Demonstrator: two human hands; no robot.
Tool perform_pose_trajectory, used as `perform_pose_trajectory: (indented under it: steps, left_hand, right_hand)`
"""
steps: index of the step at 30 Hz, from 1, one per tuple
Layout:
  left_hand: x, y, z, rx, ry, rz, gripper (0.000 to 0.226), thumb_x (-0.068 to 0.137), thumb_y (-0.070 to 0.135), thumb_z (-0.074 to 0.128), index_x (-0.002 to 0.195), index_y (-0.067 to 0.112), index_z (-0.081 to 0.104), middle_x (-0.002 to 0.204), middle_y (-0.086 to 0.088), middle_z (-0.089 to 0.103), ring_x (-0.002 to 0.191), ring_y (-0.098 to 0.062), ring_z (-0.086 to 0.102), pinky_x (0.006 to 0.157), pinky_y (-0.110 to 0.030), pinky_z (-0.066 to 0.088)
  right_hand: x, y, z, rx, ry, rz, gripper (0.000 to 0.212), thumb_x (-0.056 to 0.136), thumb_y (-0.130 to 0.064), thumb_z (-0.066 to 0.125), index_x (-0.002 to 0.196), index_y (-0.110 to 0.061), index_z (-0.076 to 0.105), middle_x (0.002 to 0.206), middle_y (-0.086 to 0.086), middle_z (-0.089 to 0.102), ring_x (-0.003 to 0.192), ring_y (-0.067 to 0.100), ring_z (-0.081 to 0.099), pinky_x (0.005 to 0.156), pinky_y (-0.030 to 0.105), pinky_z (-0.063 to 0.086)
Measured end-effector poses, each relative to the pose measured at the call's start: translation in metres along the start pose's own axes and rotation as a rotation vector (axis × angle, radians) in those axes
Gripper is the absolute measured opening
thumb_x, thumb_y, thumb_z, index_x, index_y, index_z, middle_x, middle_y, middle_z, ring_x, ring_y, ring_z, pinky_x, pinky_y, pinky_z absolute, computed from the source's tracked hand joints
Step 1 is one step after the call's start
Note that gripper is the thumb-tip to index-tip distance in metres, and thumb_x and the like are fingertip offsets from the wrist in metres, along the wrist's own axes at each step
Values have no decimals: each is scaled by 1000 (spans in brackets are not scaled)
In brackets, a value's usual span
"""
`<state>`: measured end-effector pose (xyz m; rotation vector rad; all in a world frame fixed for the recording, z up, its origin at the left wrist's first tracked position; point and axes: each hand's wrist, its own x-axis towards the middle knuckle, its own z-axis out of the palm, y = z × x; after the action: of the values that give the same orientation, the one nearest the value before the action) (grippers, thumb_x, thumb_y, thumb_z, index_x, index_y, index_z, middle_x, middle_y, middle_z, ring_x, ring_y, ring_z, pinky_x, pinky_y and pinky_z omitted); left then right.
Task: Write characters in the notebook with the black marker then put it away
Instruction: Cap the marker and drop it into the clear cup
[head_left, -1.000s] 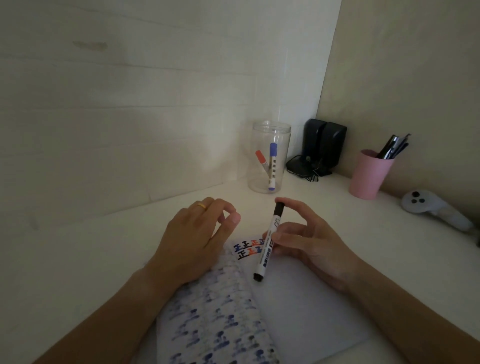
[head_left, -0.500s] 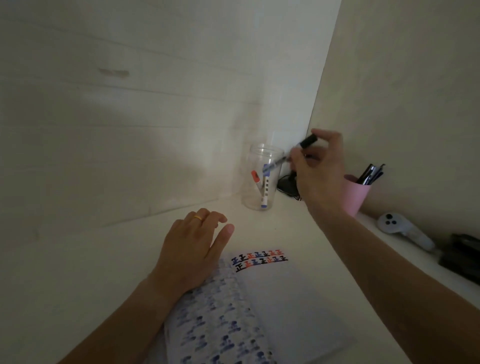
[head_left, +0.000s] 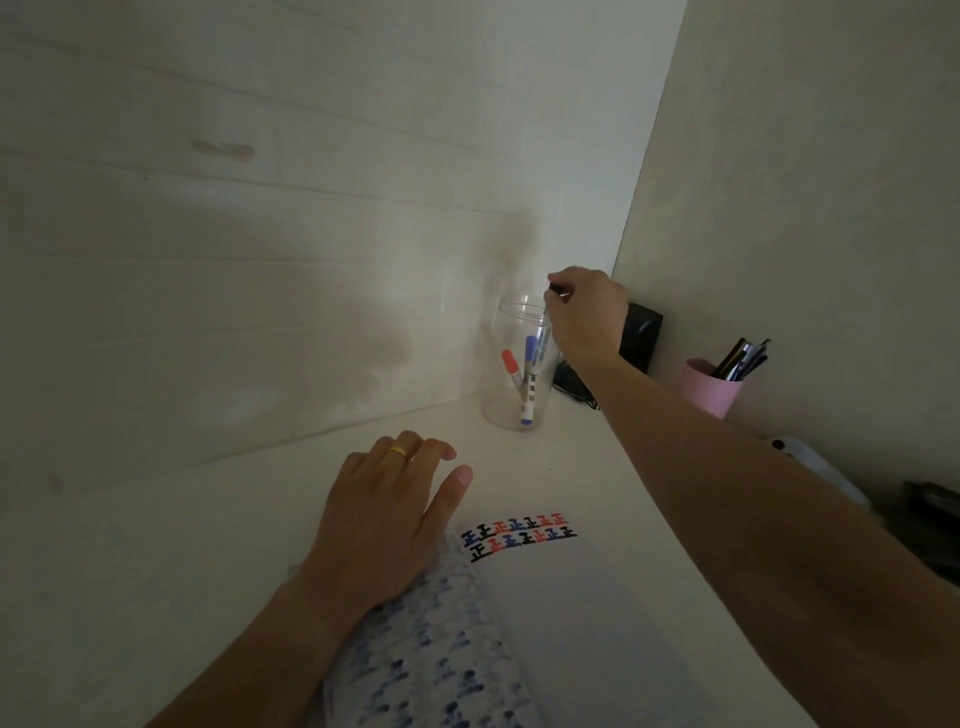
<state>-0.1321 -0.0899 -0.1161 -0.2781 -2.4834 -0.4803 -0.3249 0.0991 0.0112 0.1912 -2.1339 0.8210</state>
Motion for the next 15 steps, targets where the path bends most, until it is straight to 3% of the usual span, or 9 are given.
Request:
perform_pose_trajectory:
  steps: [6,11,15]
  left_hand:
    - [0,-1,1,10,-20,-3,44,101,53,28,116,29,62,108,6,66,98,-17,61,83,-37,47]
    - [0,-1,0,5,-39,-8,44,100,53,29,119,31,61,114,7,67,102,-18,61,86,-37,48]
    - [-1,0,-1,-11,-65,-12,46,99,59,30,125,34,60,122,8,67,108,-16,61,91,-37,47]
  right_hand:
    - [-4,8,18,-71,-92,74,27,98,-18,55,113,-15,77,107,4,80,103,24,69,74,25,47]
    - [-3,5,15,-97,-156,71,29,98,-16,51,112,-14,77,107,6,80,94,23,71,72,24,45]
    - [-19,-6,-13,-83,-154,37,28,97,-20,56,117,-12,74,118,6,76,107,23,70,93,31,50]
